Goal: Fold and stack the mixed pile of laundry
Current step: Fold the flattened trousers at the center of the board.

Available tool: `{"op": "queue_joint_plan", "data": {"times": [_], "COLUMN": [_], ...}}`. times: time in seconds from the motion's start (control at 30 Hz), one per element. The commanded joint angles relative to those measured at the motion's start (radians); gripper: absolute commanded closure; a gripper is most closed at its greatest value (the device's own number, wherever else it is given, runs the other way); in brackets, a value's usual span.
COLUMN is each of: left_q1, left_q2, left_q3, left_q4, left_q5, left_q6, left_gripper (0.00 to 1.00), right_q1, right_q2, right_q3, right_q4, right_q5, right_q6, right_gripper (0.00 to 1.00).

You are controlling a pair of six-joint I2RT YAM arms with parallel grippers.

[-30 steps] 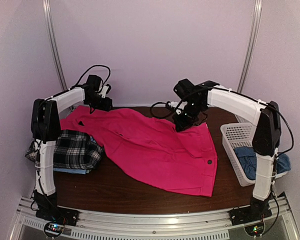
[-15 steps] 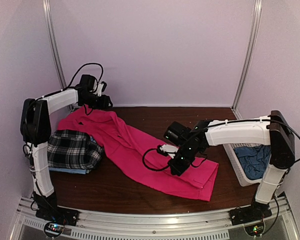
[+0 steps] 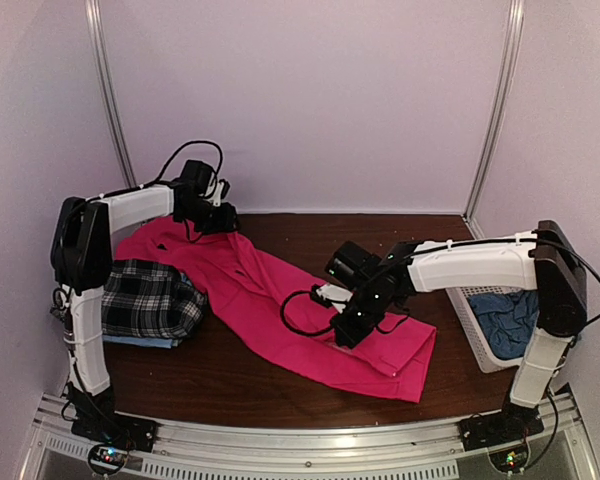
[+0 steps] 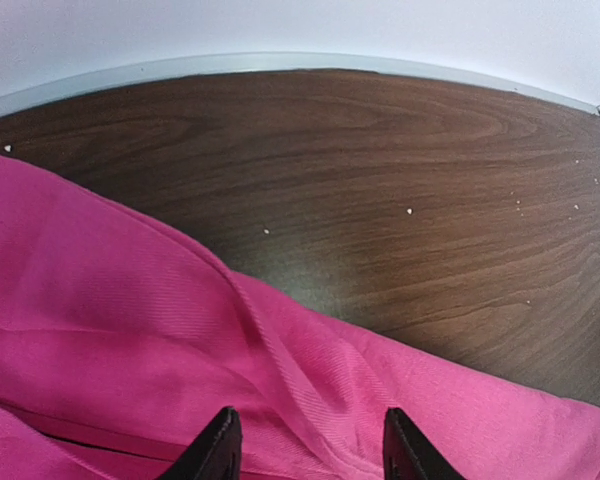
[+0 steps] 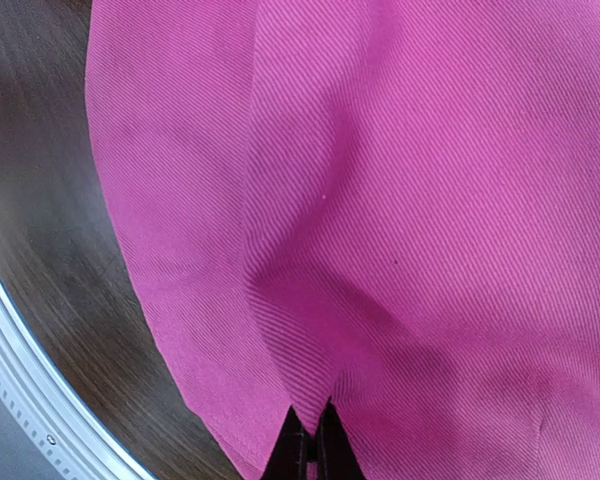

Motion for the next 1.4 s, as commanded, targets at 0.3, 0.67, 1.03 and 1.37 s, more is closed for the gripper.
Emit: {"op": "queue_joint_plan", "data": {"times": [0.3,0.67,1.03,1.37], "left_q1": [-0.034,-0.029,0.010,0.020], "left_q2": [0.148,0.051,-0.489,-0.437], "left_q3": [0.136,0.247,-0.452,-0.633], "left_q4": [-0.084,-0.143,-0.125,-0.167], "left_q5": [-0.153,-0.146,-0.131,-0.245], "left_q6": [-0.141,-0.113,-0.094,-0.099], "left_gripper": [0.63,1.00,1.00,1.00], "right_q1": [-0.017,-0.110,-0.042,-0.050], "right_q2": [-0.033,-0.154,-0.239,-0.235], "right_q3": [0.017,0.023,-0.107,-0.150], "right_q4": [-0.022,-0.058,-0.059,-0.084], "right_q5": [0.017,0.054,-0.094,-0.144], "right_q6": [-0.044,-0.026,0.000,0.023], "right_gripper": [1.00,1.00,1.00,1.00]}}
